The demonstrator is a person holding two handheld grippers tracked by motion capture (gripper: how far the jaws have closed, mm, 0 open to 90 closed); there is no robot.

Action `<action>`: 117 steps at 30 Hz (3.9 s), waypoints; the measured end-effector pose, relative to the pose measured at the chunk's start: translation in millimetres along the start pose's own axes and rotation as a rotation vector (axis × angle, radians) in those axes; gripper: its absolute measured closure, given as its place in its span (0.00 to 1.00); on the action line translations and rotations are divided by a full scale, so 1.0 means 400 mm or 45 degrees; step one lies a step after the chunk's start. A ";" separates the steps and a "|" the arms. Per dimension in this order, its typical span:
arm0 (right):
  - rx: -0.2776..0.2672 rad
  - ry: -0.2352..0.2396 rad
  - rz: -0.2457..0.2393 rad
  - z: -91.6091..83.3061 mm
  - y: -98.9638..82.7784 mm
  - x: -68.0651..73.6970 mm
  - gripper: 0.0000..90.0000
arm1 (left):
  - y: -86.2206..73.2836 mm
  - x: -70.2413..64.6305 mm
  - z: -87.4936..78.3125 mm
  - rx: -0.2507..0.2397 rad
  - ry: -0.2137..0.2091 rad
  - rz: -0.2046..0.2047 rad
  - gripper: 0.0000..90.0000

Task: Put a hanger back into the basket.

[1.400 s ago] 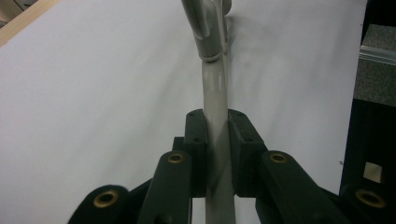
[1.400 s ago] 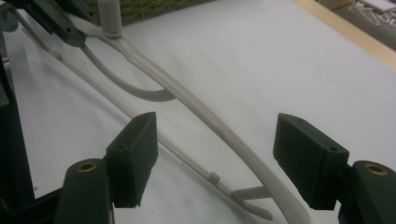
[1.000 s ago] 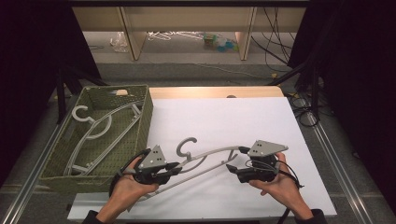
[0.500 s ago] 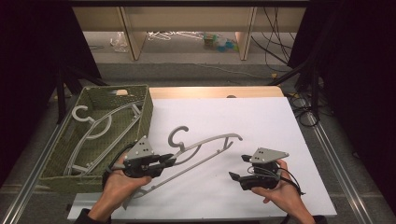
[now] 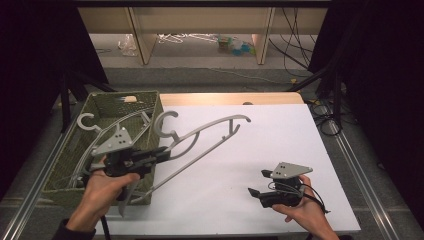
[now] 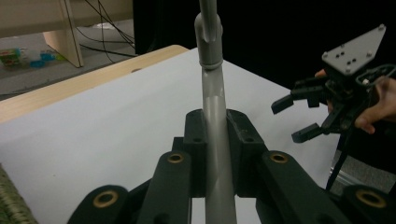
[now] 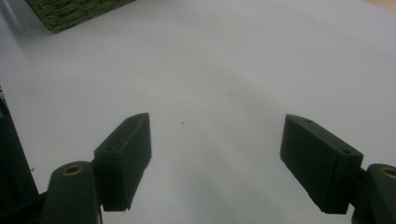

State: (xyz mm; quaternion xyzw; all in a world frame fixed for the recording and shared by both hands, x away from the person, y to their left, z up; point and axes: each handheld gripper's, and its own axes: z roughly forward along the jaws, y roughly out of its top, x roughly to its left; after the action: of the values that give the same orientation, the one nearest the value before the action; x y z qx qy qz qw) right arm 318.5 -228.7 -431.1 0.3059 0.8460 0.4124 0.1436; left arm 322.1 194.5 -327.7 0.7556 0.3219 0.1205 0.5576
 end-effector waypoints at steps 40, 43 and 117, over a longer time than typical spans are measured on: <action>0.016 0.012 0.003 0.006 -0.005 0.001 0.29 | 0.028 0.349 -0.232 0.044 0.501 -0.083 0.88; 0.019 0.009 0.012 0.006 -0.006 0.001 0.29 | 0.019 0.368 -0.240 0.049 0.527 -0.101 0.88; 0.067 0.037 0.028 0.016 -0.015 -0.001 0.29 | -0.172 0.510 -0.152 0.386 0.698 -0.322 0.78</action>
State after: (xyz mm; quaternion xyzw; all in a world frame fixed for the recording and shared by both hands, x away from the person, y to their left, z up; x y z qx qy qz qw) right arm 319.4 -227.8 -439.6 0.3128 0.8551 0.3961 0.1186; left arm 420.8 379.4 -405.9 0.7235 0.5653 0.2000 0.3420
